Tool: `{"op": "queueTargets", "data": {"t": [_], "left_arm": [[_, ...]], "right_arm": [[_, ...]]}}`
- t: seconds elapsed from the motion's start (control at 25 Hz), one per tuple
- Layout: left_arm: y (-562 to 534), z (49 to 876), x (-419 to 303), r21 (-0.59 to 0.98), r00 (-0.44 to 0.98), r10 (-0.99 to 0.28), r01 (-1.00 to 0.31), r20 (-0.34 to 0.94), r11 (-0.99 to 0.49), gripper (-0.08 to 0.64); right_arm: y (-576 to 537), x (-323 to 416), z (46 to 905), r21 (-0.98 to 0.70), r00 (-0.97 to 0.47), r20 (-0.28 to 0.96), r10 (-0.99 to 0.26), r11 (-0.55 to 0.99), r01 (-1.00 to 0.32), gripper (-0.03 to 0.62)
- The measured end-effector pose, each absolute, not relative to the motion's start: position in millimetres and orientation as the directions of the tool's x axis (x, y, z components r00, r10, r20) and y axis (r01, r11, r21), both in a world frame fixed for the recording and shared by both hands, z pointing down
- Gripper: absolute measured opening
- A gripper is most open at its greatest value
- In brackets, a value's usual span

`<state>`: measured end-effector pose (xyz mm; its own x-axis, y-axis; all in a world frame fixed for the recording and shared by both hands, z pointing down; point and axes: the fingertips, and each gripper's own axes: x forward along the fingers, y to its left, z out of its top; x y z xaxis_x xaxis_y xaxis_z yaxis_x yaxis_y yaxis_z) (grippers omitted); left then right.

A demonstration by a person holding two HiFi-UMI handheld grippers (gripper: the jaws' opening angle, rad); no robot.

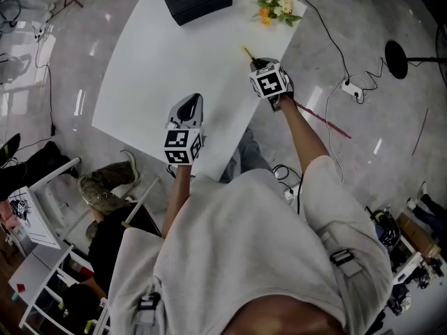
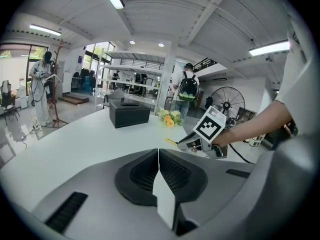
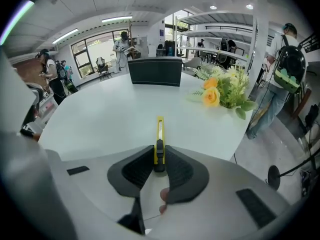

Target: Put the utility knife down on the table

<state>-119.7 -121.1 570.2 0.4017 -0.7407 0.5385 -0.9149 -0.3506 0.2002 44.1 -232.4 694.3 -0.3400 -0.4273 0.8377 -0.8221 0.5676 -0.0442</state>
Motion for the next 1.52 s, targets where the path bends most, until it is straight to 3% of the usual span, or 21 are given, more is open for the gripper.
{"op": "queueTargets", "data": {"t": [0.48,0.68,0.92,1.52], "left_arm": [[-118.6,568.2,-121.8,0.197,0.399,-0.746,-0.916,0.533,-0.349,0.023],[-116.9,565.7,-125.8,0.192,0.395,-0.75,-0.918,0.53,-0.348,0.023],[-115.7,561.4,-124.1,0.189,0.406,-0.753,-0.913,0.518,-0.362,0.023],[-116.3,545.4,-113.4,0.175,0.461,-0.749,-0.884,0.477,-0.433,0.023]], "right_arm": [[-236.1,48.5,697.8,-0.06,-0.353,0.845,-0.402,0.584,-0.809,0.084],[-231.8,40.9,699.1,-0.083,-0.388,0.839,-0.38,0.615,-0.784,0.183],[-234.6,53.9,680.8,-0.033,-0.362,0.807,-0.466,0.576,-0.817,0.186],[-195.9,92.7,631.9,0.048,-0.284,0.684,-0.672,0.43,-0.902,0.06]]}}
